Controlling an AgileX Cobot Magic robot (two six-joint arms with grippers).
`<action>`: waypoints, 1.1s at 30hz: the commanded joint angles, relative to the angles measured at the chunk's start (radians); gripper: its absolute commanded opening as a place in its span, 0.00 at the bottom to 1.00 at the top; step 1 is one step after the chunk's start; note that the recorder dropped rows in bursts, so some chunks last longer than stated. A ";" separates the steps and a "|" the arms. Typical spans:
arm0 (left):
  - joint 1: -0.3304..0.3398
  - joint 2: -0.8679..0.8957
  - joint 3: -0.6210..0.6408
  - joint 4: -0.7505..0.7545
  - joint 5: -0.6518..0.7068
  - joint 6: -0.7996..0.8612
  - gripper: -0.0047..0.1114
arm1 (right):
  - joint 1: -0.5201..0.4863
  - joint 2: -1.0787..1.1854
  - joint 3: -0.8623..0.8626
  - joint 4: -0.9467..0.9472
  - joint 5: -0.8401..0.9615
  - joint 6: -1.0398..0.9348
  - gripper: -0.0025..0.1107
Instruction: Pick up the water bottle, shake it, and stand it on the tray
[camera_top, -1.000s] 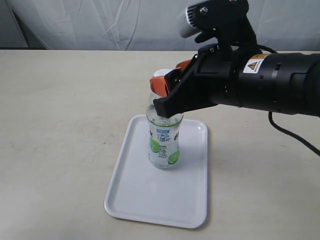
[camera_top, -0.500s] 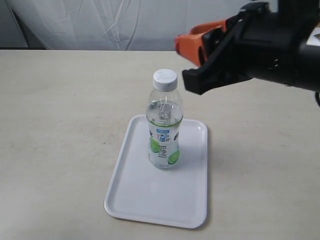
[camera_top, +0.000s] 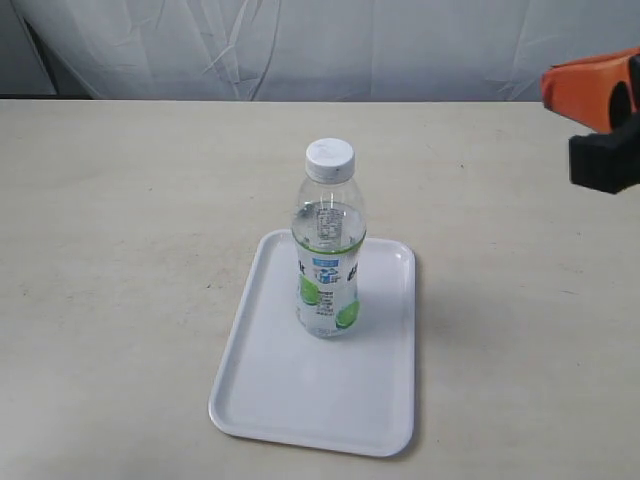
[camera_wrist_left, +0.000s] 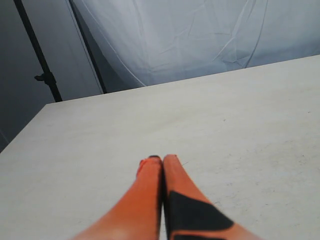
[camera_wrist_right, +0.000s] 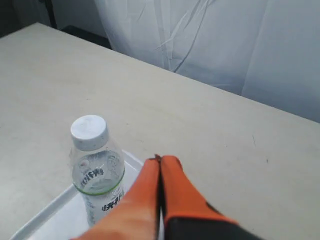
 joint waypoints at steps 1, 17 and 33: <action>0.000 -0.005 0.004 -0.003 -0.004 -0.004 0.04 | -0.009 -0.083 0.002 0.003 0.068 0.103 0.02; 0.000 -0.005 0.004 -0.003 -0.004 -0.004 0.04 | -0.046 -0.182 0.046 -0.065 0.069 0.107 0.02; 0.000 -0.005 0.004 -0.003 -0.004 -0.004 0.04 | -0.528 -0.665 0.441 -0.061 0.008 0.111 0.02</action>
